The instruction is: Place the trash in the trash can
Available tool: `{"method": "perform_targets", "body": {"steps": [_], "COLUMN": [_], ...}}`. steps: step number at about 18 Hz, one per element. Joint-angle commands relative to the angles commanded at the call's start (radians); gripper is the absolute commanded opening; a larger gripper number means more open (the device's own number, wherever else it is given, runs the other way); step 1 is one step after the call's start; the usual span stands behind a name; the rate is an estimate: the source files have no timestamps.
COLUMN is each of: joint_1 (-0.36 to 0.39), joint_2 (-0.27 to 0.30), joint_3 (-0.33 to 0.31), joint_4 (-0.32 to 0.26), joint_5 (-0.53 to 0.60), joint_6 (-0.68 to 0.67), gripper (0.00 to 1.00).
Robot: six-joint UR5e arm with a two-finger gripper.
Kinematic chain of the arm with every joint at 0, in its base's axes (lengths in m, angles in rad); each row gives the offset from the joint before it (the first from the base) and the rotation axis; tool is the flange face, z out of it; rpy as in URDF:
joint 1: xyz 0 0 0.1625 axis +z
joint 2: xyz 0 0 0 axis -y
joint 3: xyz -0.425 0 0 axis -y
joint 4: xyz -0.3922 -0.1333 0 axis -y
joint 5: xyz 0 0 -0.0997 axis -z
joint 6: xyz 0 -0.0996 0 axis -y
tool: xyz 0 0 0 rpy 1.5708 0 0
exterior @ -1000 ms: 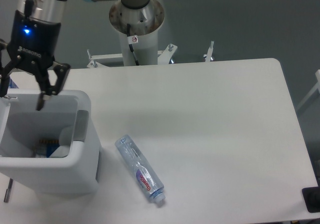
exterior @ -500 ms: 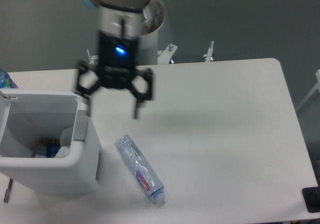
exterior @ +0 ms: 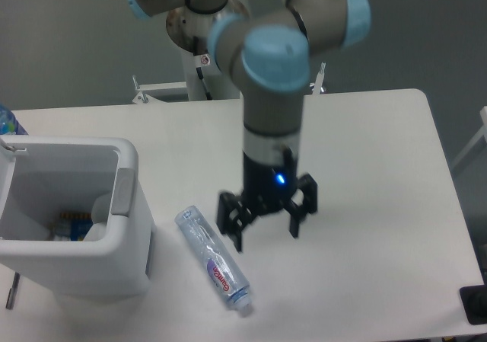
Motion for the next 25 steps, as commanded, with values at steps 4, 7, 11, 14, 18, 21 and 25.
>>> {"method": "perform_targets", "body": {"steps": [4, 7, 11, 14, 18, 21, 25], "joint_1": [-0.003, -0.014, -0.041, -0.063, -0.083, -0.091, -0.092], "joint_2": [-0.078, -0.143, -0.197, -0.215, -0.243, -0.25, -0.267], "joint_3": [0.022, 0.028, 0.037, 0.035, 0.042, 0.043, 0.045], "joint_4": [0.003, 0.006, 0.006, 0.006, 0.008, 0.02, 0.038], "joint_5": [0.002, 0.0, 0.006, 0.012, 0.052, 0.058, 0.064], "joint_6": [0.005, 0.0, -0.001, -0.002, -0.006, -0.006, -0.012], "gripper": [1.0, 1.0, 1.0, 1.0, 1.0, 1.0, 1.0]}}
